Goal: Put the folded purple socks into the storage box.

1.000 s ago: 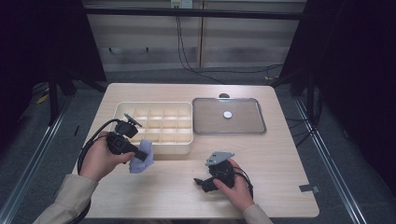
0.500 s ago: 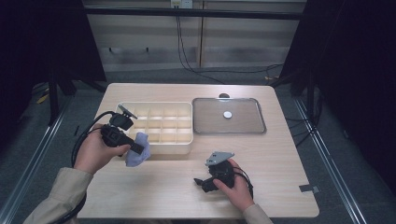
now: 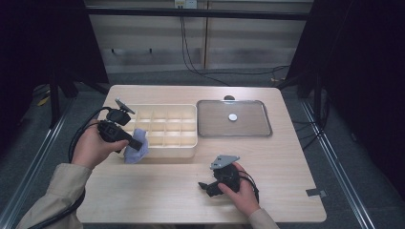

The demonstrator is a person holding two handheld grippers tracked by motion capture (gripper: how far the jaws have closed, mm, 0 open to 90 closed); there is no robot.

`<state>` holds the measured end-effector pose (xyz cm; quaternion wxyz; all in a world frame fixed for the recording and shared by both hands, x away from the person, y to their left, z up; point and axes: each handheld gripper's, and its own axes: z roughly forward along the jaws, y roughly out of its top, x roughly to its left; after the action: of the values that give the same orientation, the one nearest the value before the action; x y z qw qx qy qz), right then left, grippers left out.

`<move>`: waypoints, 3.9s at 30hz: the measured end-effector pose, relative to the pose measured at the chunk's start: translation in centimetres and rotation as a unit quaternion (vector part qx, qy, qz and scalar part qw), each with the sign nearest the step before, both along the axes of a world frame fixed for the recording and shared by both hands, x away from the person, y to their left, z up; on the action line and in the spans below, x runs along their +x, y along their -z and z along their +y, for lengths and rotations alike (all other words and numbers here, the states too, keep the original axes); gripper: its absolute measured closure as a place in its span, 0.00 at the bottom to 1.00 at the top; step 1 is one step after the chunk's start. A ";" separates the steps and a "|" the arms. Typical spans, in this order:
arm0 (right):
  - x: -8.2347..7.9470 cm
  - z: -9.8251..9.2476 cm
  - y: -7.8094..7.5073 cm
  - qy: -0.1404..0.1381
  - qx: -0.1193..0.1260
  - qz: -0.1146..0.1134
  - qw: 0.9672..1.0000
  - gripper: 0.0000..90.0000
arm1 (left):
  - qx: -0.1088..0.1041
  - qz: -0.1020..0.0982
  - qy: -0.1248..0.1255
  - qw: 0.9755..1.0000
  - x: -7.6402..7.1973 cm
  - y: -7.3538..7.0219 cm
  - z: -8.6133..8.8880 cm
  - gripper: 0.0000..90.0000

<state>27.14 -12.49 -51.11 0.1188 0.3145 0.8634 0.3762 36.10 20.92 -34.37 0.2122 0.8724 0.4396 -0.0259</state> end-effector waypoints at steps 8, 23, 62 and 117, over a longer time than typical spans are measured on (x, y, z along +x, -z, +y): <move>0.0 0.0 0.0 -0.001 0.000 0.000 1.000 0.14 | 0.005 -0.004 -0.008 1.000 0.8 -0.2 0.5 0.77; 0.0 0.0 0.0 0.000 0.000 0.000 1.000 0.14 | 0.012 -0.008 -0.015 1.000 2.2 -0.1 1.3 0.77; 0.0 0.0 0.0 -0.001 0.000 -0.001 1.000 0.14 | 0.026 -0.014 -0.054 0.998 5.8 2.1 4.0 0.77; 0.0 0.0 0.0 -0.002 0.000 -0.001 1.000 0.14 | 0.079 0.000 -0.073 0.994 7.1 6.1 5.2 0.79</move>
<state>27.16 -12.50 -51.13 0.1188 0.3128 0.8638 0.3767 43.17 26.09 -40.49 0.1438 0.8520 0.5029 0.0245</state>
